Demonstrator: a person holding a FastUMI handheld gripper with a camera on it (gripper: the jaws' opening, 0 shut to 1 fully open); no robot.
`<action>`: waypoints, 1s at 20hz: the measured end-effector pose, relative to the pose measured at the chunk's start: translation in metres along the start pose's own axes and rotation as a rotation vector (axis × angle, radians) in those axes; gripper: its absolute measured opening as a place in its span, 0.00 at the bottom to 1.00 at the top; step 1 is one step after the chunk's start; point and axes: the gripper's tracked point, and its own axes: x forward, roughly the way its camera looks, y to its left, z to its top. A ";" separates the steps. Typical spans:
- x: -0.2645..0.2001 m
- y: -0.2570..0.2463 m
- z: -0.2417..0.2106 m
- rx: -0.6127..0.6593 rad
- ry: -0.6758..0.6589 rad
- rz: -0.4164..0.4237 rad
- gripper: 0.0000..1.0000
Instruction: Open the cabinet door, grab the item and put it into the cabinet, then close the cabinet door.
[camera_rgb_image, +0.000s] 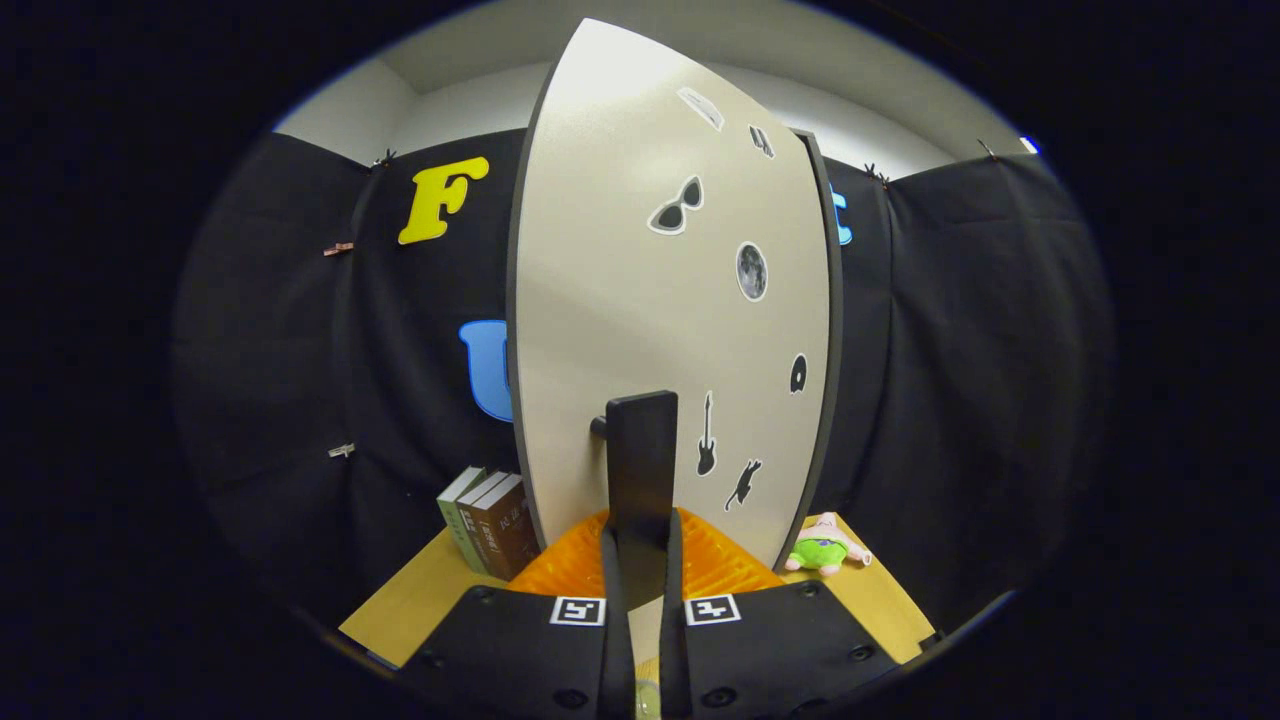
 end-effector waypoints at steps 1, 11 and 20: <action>-0.005 -0.002 0.000 -0.005 0.005 0.026 0.14; -0.031 -0.038 0.000 -0.010 0.020 0.196 0.14; -0.030 -0.076 0.002 -0.031 -0.045 0.068 0.13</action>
